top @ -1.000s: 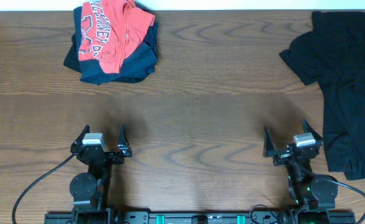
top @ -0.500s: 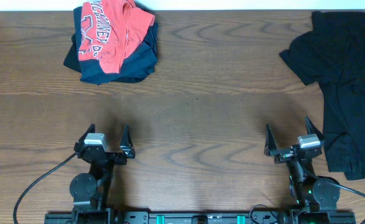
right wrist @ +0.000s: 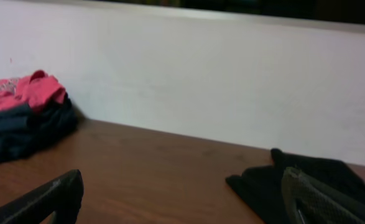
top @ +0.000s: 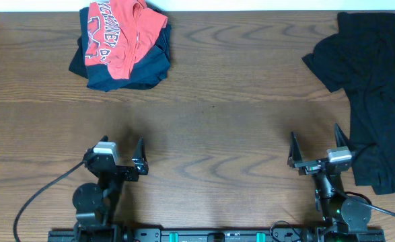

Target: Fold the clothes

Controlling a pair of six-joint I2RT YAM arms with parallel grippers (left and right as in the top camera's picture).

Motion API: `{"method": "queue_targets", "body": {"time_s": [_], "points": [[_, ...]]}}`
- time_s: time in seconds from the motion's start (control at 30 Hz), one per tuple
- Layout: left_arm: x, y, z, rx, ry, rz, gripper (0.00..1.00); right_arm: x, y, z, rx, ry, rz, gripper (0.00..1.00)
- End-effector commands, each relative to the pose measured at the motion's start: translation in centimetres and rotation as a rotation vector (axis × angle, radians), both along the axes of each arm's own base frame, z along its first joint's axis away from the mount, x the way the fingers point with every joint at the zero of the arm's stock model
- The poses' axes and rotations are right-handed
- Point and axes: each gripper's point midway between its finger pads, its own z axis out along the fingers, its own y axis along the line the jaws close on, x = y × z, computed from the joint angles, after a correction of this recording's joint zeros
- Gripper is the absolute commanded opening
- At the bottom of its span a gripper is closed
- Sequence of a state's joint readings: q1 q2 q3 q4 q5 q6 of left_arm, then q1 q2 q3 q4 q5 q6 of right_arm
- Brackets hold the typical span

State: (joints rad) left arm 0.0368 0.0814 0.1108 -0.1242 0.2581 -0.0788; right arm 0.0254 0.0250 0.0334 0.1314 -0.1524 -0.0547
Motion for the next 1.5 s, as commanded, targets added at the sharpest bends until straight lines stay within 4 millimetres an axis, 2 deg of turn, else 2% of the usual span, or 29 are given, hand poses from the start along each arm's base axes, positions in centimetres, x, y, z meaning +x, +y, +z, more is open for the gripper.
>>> {"method": "queue_targets", "body": {"time_s": [0.0, 0.2, 0.37, 0.4, 0.5, 0.57, 0.63, 0.67, 0.73, 0.8, 0.9, 1.03, 1.1, 1.23, 1.4, 1.47], "points": [[0.3, -0.5, 2.9, -0.013, -0.011, -0.027, 0.98, -0.4, -0.3, 3.8, 0.018, -0.052, -0.009, 0.99], [2.9, -1.0, 7.5, -0.021, 0.017, -0.061, 0.98, 1.4, -0.1, 7.9, 0.016, -0.002, -0.001, 0.99], [6.3, -2.2, 11.7, -0.04, 0.045, -0.146, 0.98, 4.6, 1.4, 10.7, 0.005, 0.081, 0.082, 0.99], [7.1, -2.4, 12.8, -0.04, 0.019, -0.157, 0.98, 5.1, 1.6, 11.0, 0.003, 0.094, 0.095, 0.99], [9.6, -3.6, 18.0, -0.117, -0.173, -0.215, 0.98, 7.8, 2.4, 12.1, -0.053, 0.16, 0.134, 0.99], [11.2, -4.2, 19.4, -0.176, -0.23, -0.236, 0.98, 9.4, 2.9, 12.6, -0.081, 0.208, 0.164, 0.99], [13.3, -5.4, 18.5, -0.204, -0.164, -0.26, 0.98, 11.2, 3.2, 12.9, -0.085, 0.275, 0.182, 0.99], [14.8, -6.9, 16.8, -0.21, -0.066, -0.288, 0.98, 12.7, 3.1, 13.1, -0.08, 0.336, 0.183, 0.99], [16.5, -9.2, 14.6, -0.16, 0.065, -0.338, 0.98, 14.4, 2.6, 13.6, -0.072, 0.412, 0.174, 0.99], [17.5, -11.0, 13.2, -0.092, 0.151, -0.379, 0.98, 15.8, 2.0, 14.1, -0.063, 0.469, 0.16, 0.99], [18.8, -13.1, 12.2, -0.028, 0.246, -0.432, 0.98, 17.7, 0.6, 14.6, -0.049, 0.561, 0.133, 0.99], [20.0, -14.1, 10.9, -0.008, 0.348, -0.453, 0.98, 20.0, -1.4, 13.6, -0.063, 0.672, 0.105, 0.99], [20.1, -14.2, 9.6, -0.01, 0.406, -0.455, 0.98, 21.1, -2.7, 12.1, -0.069, 0.732, 0.09, 0.99], [19.2, -14.8, 6.9, -0.025, 0.514, -0.486, 0.98, 23.3, -5.7, 7.5, -0.067, 0.846, 0.058, 0.99], [18.8, -15.6, 6.3, -0.07, 0.548, -0.513, 0.98, 25.4, -9.7, 0.3, -0.003, 0.991, 0.009, 0.99], [18.8, -15.6, 6.3, -0.093, 0.559, -0.503, 0.98, 25.9, -10.1, -1.8, 0.042, 1.025, 0.043, 0.99]]}}
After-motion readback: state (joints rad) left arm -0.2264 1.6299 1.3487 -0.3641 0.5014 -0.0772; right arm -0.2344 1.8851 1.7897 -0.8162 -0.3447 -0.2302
